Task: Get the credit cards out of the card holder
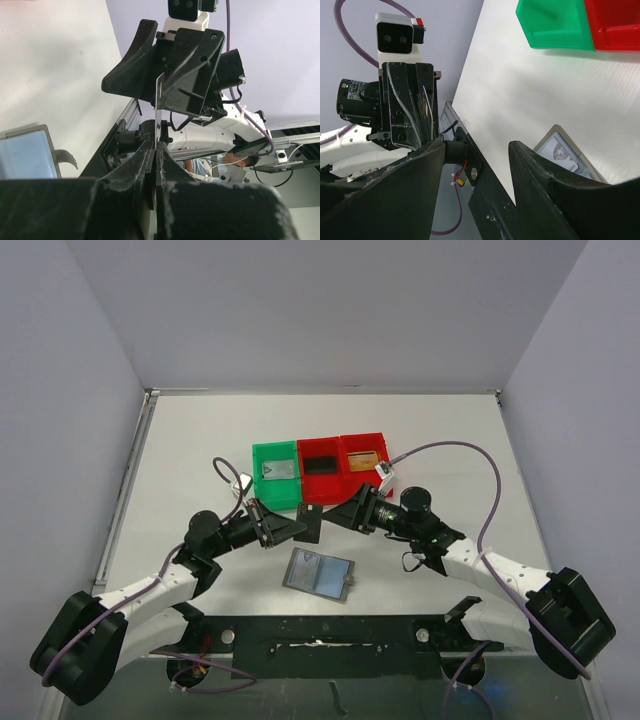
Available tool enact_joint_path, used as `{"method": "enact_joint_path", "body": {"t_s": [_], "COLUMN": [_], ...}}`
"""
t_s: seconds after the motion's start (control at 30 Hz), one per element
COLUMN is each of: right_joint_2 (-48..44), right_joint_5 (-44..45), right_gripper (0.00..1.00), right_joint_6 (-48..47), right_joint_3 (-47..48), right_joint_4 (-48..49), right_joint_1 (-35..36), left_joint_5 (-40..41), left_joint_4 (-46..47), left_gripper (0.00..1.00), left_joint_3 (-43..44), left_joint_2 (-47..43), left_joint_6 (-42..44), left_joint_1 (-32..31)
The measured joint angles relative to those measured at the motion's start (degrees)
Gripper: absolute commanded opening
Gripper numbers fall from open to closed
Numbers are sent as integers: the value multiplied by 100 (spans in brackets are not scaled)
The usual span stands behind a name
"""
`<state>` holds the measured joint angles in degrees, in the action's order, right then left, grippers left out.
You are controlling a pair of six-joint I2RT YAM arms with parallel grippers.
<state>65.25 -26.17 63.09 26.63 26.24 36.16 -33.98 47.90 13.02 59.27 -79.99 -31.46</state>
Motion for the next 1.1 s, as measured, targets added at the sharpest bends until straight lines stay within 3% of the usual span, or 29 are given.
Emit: {"method": "enact_joint_path", "body": {"t_s": [0.43, 0.67, 0.8, 0.93, 1.0, 1.1], "right_joint_2": [-286, 385, 625, 664, 664, 664], "right_joint_5": [210, -232, -391, -507, -551, -621], "right_gripper": [52, 28, 22, 3, 0, 0], "right_joint_6": [149, 168, 238, 280, 343, 378], "right_joint_3": [-28, 415, 435, 435, 435, 437], "right_joint_4": [317, 717, 1034, 1150, 1233, 1344], "right_joint_1": [68, 295, 341, 323, 313, 280], "left_joint_5": [181, 177, 173, 157, 120, 63], "left_joint_4": [205, 249, 352, 428, 470, 573], "left_gripper": [0, 0, 0, 0, 0, 21], "left_joint_3": [-146, -83, -37, -33, -15, 13], "left_joint_2": [-177, -17, 52, 55, 63, 116], "left_joint_6": [-339, -341, -350, -363, -361, -374], "left_joint_1": [168, 173, 192, 195, 203, 223]}}
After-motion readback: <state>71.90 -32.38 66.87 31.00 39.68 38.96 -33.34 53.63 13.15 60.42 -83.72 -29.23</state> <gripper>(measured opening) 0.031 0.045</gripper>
